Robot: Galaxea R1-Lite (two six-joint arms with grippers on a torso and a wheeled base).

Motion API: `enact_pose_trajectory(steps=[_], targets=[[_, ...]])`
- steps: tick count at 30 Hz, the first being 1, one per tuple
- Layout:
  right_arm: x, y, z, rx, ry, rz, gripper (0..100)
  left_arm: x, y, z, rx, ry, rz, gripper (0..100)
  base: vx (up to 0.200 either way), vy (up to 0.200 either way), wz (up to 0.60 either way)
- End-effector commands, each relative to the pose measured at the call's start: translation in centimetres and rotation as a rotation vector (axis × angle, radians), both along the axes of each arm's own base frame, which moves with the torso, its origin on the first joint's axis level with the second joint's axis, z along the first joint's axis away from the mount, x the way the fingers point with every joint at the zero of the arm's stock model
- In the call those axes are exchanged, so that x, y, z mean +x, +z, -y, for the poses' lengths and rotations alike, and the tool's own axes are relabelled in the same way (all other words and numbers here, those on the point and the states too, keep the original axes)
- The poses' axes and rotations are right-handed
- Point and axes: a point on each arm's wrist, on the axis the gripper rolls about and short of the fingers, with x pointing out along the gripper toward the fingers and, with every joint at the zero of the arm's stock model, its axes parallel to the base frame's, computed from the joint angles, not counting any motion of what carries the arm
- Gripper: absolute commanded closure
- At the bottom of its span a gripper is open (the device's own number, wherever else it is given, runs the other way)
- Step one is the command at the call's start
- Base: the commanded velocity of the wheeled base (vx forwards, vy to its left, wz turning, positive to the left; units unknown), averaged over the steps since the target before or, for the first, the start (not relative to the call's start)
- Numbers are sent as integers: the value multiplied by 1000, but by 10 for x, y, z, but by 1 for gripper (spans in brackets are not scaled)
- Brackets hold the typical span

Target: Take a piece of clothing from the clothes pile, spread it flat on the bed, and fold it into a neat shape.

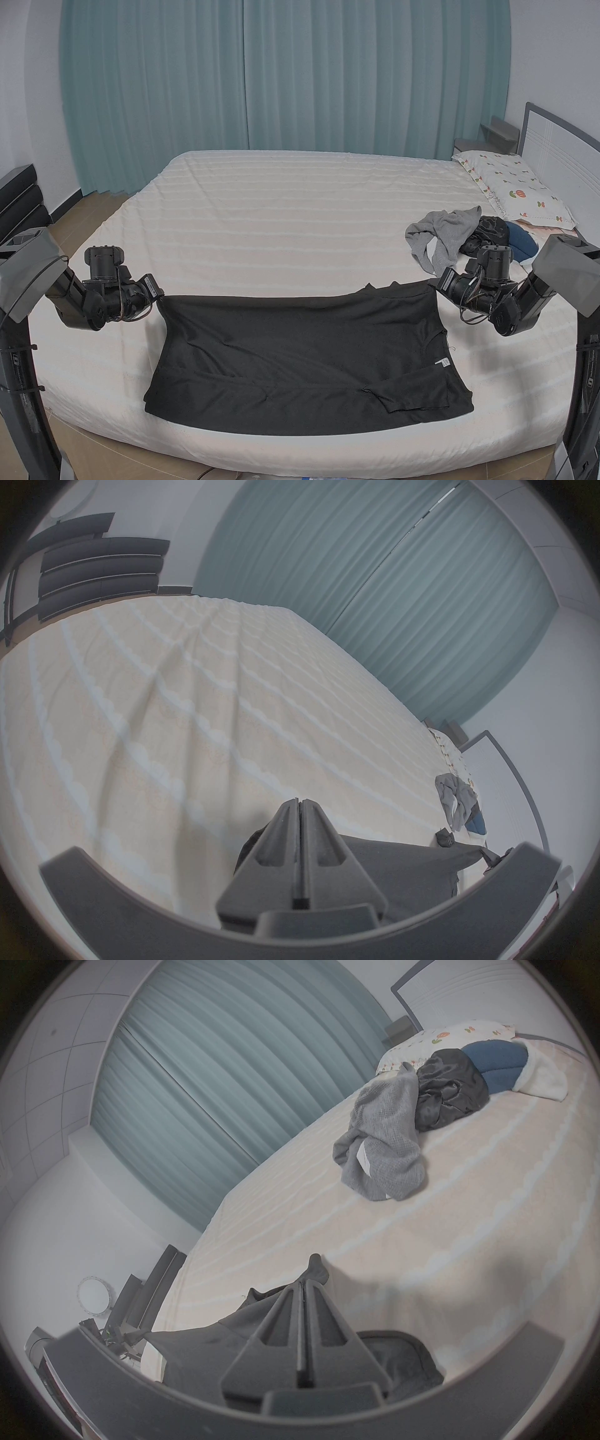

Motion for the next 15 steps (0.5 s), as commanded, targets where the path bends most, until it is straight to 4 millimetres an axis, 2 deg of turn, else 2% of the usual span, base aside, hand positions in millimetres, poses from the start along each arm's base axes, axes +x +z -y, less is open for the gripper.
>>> enact_pose_trajectory(steps=[1, 7, 8, 15], targets=[[-17, 10, 1, 8, 19, -12, 100, -14, 7, 2, 5, -6, 12, 100, 0, 0, 0], [-32, 7, 3, 15, 36, -23, 100, -27, -1, 2, 42, -30, 13, 100, 0, 0, 0], [-41, 4, 7, 16, 41, -40, 100, -37, -10, 3, 69, -49, -5, 100, 0, 0, 0], [-65, -9, 17, 31, 64, -126, 100, -57, -22, 5, 75, -63, -22, 100, 0, 0, 0]])
